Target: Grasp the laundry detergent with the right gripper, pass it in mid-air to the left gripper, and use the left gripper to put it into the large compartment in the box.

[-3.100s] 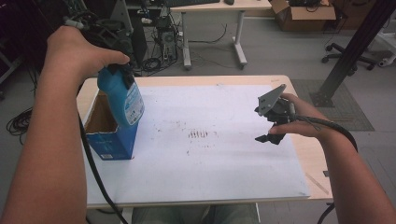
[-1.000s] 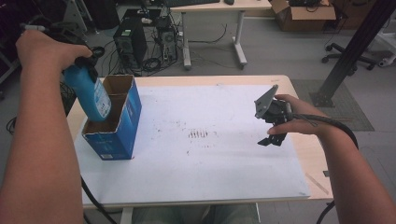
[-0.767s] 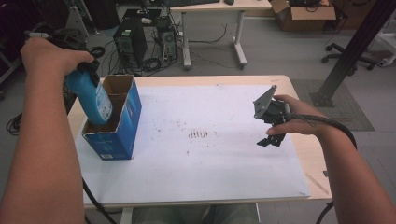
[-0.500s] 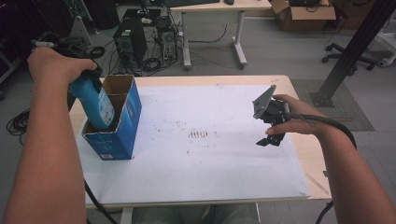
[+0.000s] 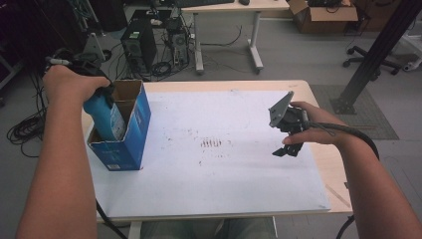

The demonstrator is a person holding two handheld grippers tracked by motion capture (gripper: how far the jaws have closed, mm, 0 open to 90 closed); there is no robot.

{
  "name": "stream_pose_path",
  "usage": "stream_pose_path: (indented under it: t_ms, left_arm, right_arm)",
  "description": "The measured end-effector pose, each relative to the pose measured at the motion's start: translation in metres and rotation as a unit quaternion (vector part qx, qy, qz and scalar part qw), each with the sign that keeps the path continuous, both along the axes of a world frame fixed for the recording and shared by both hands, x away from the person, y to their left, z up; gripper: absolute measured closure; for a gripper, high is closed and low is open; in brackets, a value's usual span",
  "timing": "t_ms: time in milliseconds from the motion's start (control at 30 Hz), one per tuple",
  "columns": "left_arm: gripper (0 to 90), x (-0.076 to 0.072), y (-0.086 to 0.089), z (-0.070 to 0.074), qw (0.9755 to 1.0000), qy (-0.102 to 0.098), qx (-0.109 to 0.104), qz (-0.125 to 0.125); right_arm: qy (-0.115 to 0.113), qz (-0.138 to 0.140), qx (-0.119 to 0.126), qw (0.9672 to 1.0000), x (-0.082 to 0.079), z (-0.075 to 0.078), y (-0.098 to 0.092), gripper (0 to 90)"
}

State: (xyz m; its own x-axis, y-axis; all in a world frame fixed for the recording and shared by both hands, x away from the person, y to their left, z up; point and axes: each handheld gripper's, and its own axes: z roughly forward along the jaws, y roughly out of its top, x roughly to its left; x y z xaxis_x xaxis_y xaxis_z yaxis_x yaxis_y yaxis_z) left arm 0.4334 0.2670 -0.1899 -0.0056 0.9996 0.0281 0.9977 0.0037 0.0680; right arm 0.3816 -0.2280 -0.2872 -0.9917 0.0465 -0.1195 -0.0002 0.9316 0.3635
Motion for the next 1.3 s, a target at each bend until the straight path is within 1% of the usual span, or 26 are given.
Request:
stream_pose_path:
  t_ms: [133,333,467,500,633,900,1033,1067,1300]
  left_arm:
    - [38.2,0.001,-0.004,-0.008,1.0,0.001,-0.003,-0.005]
    - [38.2,0.002,-0.007,-0.021,0.9999,0.007,0.0,-0.012]
    - [38.2,0.003,-0.007,-0.031,0.9999,0.012,-0.002,-0.009]
    - [38.2,0.003,-0.007,-0.033,0.9999,0.01,-0.001,-0.009]
    - [38.2,0.004,-0.009,-0.043,0.9998,0.015,0.007,-0.011]
    - [38.2,0.005,-0.008,-0.06,0.9997,0.022,0.005,-0.011]
    - [38.2,0.006,-0.008,-0.066,0.9996,0.024,0.009,-0.014]
    - [38.2,0.006,-0.007,-0.067,0.9995,0.024,0.009,-0.018]
    - [38.2,0.006,-0.008,-0.076,0.9995,0.022,0.005,-0.02]
  right_arm:
    - [0.0,-0.001,0.001,1.0,0.0,-0.001,0.001,3.3]
    - [0.001,-0.002,0.002,1.0,0.0,-0.003,0.0,3.3]
    - [0.002,-0.004,0.003,1.0,0.0,-0.004,-0.001,3.3]
    - [0.002,-0.004,0.003,1.0,0.0,-0.004,-0.001,3.3]
    - [0.003,-0.004,0.003,1.0,0.0,-0.006,-0.002,3.4]
    - [0.006,-0.004,0.003,1.0,0.0,-0.01,-0.003,3.3]
    - [0.007,-0.007,0.001,0.9999,0.0,-0.01,-0.004,3.3]
    - [0.007,-0.005,0.002,1.0,0.0,-0.01,-0.004,3.4]
    - [0.006,-0.004,0.002,1.0,0.0,-0.01,-0.003,3.4]
